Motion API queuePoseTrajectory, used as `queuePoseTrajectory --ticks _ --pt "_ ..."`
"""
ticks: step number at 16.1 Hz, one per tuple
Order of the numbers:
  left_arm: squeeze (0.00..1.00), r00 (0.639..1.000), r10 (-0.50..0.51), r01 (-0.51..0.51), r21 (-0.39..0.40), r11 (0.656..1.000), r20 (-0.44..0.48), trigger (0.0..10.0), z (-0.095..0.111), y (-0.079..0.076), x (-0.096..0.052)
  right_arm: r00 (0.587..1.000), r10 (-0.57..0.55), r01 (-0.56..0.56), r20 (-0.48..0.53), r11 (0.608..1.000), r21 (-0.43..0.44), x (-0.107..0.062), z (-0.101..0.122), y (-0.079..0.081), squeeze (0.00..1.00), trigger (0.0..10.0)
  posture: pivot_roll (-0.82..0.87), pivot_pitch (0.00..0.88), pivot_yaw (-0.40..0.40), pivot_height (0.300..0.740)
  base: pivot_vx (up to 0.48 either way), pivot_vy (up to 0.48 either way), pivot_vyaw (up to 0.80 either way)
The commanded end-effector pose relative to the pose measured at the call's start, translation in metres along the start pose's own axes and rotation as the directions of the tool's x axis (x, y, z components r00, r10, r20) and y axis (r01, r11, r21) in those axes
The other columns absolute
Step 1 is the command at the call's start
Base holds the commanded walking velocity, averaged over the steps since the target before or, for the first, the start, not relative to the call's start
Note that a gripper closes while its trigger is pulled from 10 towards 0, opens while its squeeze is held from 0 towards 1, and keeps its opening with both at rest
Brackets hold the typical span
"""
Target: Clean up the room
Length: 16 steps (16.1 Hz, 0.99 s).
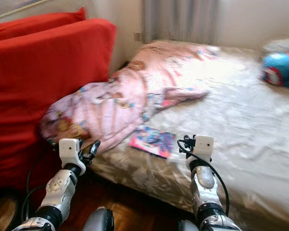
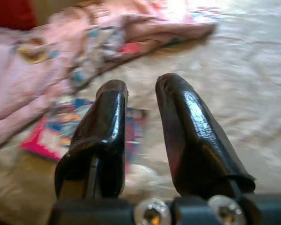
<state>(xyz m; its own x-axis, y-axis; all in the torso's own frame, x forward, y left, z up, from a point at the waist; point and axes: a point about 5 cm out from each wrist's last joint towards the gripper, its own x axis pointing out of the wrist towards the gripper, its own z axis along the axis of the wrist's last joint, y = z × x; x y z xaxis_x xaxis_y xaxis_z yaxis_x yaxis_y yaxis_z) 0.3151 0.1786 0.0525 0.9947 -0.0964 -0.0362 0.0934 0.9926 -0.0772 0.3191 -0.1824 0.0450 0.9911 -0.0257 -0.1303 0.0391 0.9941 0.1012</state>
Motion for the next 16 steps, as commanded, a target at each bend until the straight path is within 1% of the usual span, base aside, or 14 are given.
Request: queuePoseTrajectory --ticks 1,5,10,16 --pt "0.00 1.000 0.006 -0.006 0.003 1.000 -0.007 10.0 0.0011 0.0033 0.0003 1.000 0.008 -0.007 -0.014 1.000 0.019 -0.0008 -0.0036 0.0039 0.00 10.0 -0.02 0.000 0.033 0.627 0.000 0.000 0.00" --pt "0.00 1.000 -0.006 0.006 0.001 1.000 -0.004 10.0 0.0019 0.0015 0.0007 1.000 -0.001 0.002 -0.029 1.000 0.030 -0.0008 -0.0053 0.0018 0.00 10.0 -0.02 0.000 0.035 0.627 0.000 0.000 0.00" --pt "0.00 1.000 -0.011 0.011 -0.004 1.000 -0.002 10.0 0.0017 0.0003 -0.0003 0.998 0.000 0.001 -0.059 1.000 0.027 -0.0019 -0.0096 0.0000 0.00 10.0 -0.02 0.000 0.036 0.627 0.263 0.000 0.00" --pt "0.00 1.000 -0.018 0.018 -0.004 1.000 -0.004 10.0 -0.0005 -0.0009 -0.0030 0.998 0.004 -0.002 -0.068 1.000 0.029 -0.0018 -0.0107 -0.0002 0.00 10.0 -0.02 0.000 0.046 0.627 0.276 0.000 0.00"
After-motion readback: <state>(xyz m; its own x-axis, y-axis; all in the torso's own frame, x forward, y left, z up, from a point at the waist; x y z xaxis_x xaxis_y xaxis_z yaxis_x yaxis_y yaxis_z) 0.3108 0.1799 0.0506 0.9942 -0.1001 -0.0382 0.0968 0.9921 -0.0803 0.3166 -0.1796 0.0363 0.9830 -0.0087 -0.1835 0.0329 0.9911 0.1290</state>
